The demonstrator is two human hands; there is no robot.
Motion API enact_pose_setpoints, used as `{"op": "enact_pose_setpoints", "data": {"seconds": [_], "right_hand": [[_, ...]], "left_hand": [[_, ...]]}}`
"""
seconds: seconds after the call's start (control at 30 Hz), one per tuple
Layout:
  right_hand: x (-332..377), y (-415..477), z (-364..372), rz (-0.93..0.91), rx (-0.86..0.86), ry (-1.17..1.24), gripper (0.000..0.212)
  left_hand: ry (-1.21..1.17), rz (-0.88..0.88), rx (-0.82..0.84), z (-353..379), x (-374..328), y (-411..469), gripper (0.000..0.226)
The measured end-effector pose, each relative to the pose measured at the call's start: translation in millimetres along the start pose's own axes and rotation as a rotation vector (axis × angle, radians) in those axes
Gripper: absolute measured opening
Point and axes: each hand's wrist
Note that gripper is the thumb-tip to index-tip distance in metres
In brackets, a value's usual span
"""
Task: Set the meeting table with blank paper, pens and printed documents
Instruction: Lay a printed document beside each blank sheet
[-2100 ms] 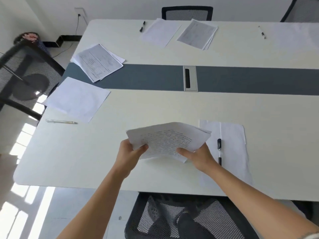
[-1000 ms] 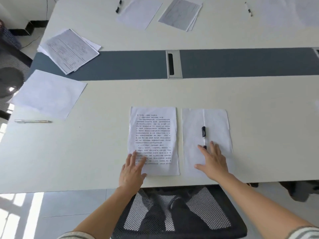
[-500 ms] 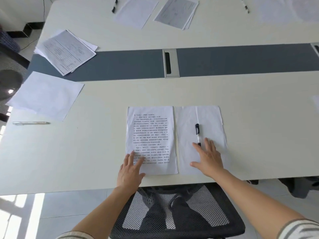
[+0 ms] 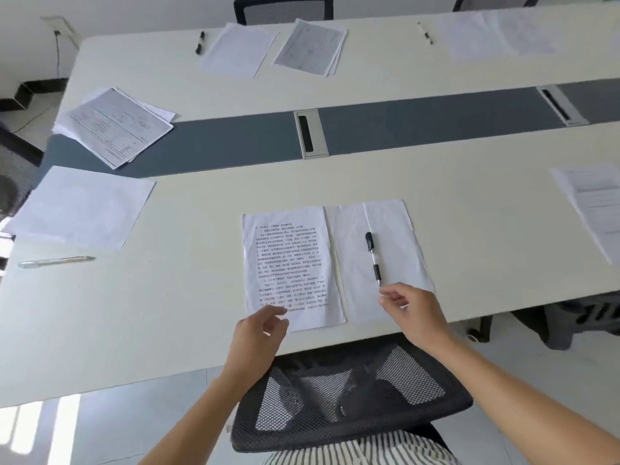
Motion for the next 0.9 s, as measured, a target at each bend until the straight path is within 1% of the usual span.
{"op": "enact_pose_setpoints", "data": {"seconds": [0.1,0.2,0.3,0.37,0.43,0.53,0.63,0.7,0.83,0.9], "right_hand": [[10.3,-45.8,-11.5,0.035,-0.002,0.135,0.012],[24.8,-88.6,-24.1,0.016,0.024,0.230,0.011],[34.4,-117.5,-24.2,-0.004,0.098,0.299,0.011],[36.6,-132.5,-17.1,-0.026,0.184,0.296,0.017],[44.2,-144.5,-6.0,-0.064,0.271,0.291,0.023],[63.3,-162.6,17.6,-0.164,0.425,0.272,0.017],[82.7,-192.0,43.8,-0.221,0.524,0.261,0.011],[100.7,-214.5,57.7,-0.264,0.576,0.279,0.010],[137.9,-251.0,94.6,-0.337,0.666,0.224,0.012],[159.9,-270.4,119.2,-0.351,0.685,0.219,0.006]], "left_hand": [[-0.144,-0.020,0.030,-23.3,-1.4,-38.1,0.012],[-0.271,-0.055,-0.011,-47.4,2.6,-82.6,0.015],[-0.337,-0.097,-0.100,-65.8,15.6,-125.5,0.015],[-0.373,-0.150,-0.180,-74.7,24.2,-158.7,0.014],[-0.423,-0.212,-0.276,-81.5,29.7,-194.4,0.009],[-0.475,-0.323,-0.417,-88.7,47.5,-246.2,0.019],[-0.463,-0.405,-0.477,-99.7,73.9,-297.5,0.014],[-0.470,-0.431,-0.529,-114.2,90.4,-322.4,0.009],[-0.506,-0.448,-0.697,-146.9,133.3,-352.2,0.011],[-0.544,-0.452,-0.760,-168.7,158.9,-364.0,0.012]]}}
Point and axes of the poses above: each hand's wrist, its own y-axis towards the middle knuckle, its own z-axis out of the palm, x = y × z, and after that the axes turned 10 degrees about -x, right-handed
